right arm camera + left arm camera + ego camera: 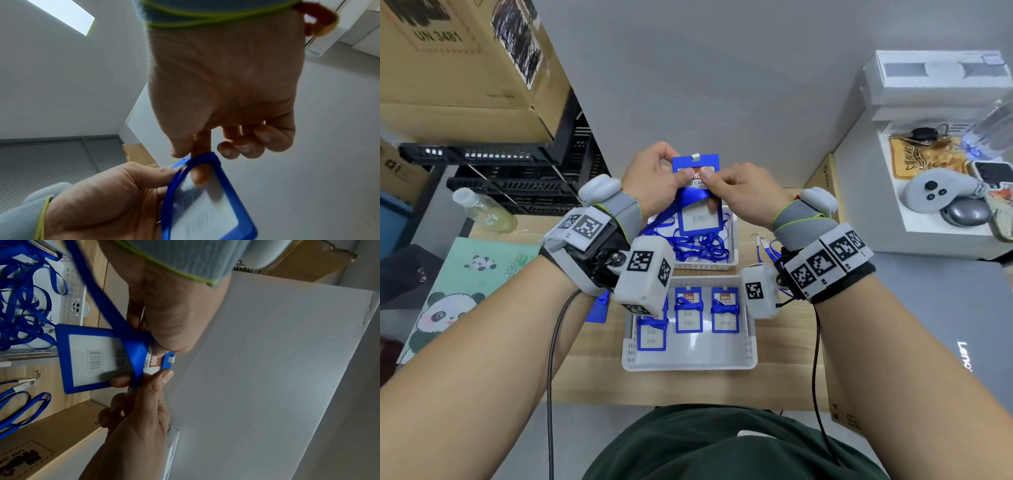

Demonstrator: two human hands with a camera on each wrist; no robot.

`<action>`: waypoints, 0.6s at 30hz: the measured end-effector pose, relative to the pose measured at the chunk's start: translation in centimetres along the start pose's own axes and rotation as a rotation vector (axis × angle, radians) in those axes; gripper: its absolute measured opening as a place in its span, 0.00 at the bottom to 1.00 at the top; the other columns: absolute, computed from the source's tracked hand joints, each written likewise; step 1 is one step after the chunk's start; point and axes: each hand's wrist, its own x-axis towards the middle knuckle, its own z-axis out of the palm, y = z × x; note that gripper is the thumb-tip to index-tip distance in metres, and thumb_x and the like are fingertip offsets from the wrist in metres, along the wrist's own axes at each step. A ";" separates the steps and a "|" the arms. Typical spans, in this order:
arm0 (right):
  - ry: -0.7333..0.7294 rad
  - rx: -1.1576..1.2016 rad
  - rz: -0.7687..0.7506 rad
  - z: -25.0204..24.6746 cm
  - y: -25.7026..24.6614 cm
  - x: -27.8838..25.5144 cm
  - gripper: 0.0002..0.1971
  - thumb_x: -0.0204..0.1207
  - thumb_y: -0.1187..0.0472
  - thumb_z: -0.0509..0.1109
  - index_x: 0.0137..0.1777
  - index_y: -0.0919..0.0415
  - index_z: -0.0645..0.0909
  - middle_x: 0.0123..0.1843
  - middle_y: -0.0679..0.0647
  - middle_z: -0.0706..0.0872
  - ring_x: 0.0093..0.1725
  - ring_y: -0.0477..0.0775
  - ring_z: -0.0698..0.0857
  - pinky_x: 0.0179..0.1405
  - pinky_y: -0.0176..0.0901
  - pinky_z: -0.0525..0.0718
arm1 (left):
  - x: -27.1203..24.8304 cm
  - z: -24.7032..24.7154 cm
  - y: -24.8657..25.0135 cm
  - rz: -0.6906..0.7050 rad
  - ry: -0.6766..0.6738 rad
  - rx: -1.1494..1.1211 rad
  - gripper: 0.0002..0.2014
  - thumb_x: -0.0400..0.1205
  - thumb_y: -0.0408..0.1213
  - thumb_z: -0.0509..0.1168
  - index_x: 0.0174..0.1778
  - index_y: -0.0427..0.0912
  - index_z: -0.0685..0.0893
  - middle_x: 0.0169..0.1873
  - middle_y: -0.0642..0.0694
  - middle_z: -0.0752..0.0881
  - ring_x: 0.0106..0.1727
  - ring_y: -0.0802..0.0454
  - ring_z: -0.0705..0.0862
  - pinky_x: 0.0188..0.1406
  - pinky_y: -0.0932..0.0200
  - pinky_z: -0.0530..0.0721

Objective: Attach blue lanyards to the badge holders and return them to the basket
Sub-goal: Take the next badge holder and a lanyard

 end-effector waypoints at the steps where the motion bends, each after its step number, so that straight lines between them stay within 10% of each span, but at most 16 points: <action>1: -0.004 -0.012 0.005 -0.1 -0.1 0.0 0.33 0.86 0.39 0.52 0.35 0.60 0.88 0.17 0.49 0.68 0.23 0.47 0.71 0.31 0.40 0.70 | 0.0 0.1 -0.1 0.005 -0.001 0.007 0.11 0.79 0.32 0.70 0.36 0.48 0.75 0.38 0.31 0.88 0.37 0.45 0.84 0.49 0.38 0.86; 7: -0.029 0.032 -0.008 0.0 -0.6 -0.1 0.30 0.86 0.41 0.54 0.28 0.62 0.69 0.25 0.51 0.62 0.29 0.53 0.61 0.30 0.47 0.62 | 0.7 0.4 -0.7 0.020 0.013 0.046 0.08 0.68 0.42 0.71 0.32 0.53 0.77 0.38 0.33 0.90 0.39 0.35 0.88 0.50 0.30 0.85; 12: -0.092 0.014 0.112 -0.1 0.2 -0.4 0.31 0.85 0.39 0.55 0.25 0.57 0.74 0.14 0.46 0.71 0.22 0.47 0.68 0.24 0.37 0.64 | 0.6 -0.5 -0.2 0.011 0.085 0.042 0.09 0.72 0.39 0.71 0.34 0.50 0.75 0.41 0.36 0.90 0.46 0.37 0.90 0.51 0.35 0.87; 18: -0.219 0.013 0.289 0.1 2.4 -0.9 0.28 0.82 0.36 0.59 0.40 0.57 0.90 0.31 0.50 0.82 0.36 0.52 0.80 0.32 0.43 0.74 | 0.8 -1.2 0.1 0.028 0.016 0.012 0.12 0.82 0.31 0.67 0.37 0.47 0.73 0.48 0.35 0.90 0.51 0.42 0.90 0.52 0.45 0.88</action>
